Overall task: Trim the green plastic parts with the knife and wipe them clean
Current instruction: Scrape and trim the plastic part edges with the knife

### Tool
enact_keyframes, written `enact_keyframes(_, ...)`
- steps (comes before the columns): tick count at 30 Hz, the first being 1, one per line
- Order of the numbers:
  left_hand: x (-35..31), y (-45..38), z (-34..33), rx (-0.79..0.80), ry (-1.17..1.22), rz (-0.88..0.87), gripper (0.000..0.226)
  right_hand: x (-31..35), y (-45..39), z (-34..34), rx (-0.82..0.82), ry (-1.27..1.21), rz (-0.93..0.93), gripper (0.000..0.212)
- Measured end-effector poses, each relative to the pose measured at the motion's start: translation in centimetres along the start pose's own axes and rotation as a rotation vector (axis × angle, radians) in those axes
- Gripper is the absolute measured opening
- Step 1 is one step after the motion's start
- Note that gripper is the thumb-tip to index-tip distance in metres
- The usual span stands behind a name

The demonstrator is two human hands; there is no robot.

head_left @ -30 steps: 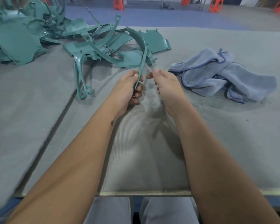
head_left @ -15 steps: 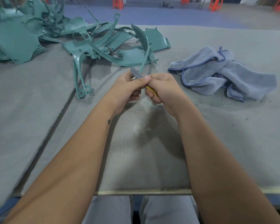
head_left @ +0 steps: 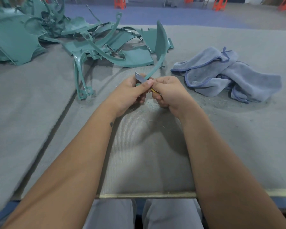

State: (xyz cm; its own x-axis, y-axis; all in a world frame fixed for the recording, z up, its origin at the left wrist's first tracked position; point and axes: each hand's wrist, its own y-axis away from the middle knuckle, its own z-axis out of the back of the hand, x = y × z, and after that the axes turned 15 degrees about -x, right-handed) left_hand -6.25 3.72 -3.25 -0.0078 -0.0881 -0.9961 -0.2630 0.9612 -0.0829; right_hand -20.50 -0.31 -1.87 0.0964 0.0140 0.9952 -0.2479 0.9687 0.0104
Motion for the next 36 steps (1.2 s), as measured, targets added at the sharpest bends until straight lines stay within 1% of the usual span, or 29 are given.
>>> enact_keyframes(3,0.3,-0.1,-0.2,-0.047,-0.15,-0.031,0.018,-0.3,-0.2,-0.2,-0.01,-0.018,-0.01,0.033)
enact_keyframes(8,0.6,0.1,-0.6,-0.095,-0.242,-0.099,0.027,-0.3,-0.2,-0.2,-0.005,-0.029,-0.012,0.023)
enact_keyframes(10,0.6,0.1,-0.7,-0.094,-0.249,-0.108,0.026,-0.3,-0.2,-0.3,-0.006,-0.029,-0.006,0.023)
enact_keyframes(12,0.6,0.1,-0.6,-0.098,-0.289,-0.14,0.022,-0.3,-0.2,-0.4,-0.013,-0.022,-0.002,0.027)
enact_keyframes(15,0.6,0.2,-0.6,-0.11,-0.347,-0.196,0.024,-0.4,-0.3,-0.4,-0.009,-0.025,0.004,0.03)
enact_keyframes(21,0.3,0.1,-0.7,-0.15,-0.348,-0.165,0.021,-0.7,-0.4,-0.5,-0.012,-0.053,0.035,0.027)
enact_keyframes(25,0.1,0.3,-1.2,-0.194,-0.346,-0.205,0.023,-0.6,-0.4,-0.5,-0.052,-0.109,0.027,0.027)
enact_keyframes(27,0.1,0.3,-1.2,-0.192,-0.337,-0.192,0.026,-0.5,-0.4,-0.5,-0.071,-0.107,0.016,0.026)
enact_keyframes(30,0.0,0.4,-0.9,-0.199,-0.345,-0.179,0.045,-0.6,-0.6,-0.5,-0.122,-0.123,0.002,0.031)
enact_keyframes(33,-0.1,0.5,-0.9,-0.164,-0.325,-0.167,0.037,-0.7,-0.8,-0.5,-0.214,-0.204,-0.022,0.035)
enact_keyframes(36,-0.2,0.8,-0.9,-0.143,-0.283,-0.145,0.038,-0.8,-1.0,-0.4,-0.299,-0.316,-0.051,0.033)
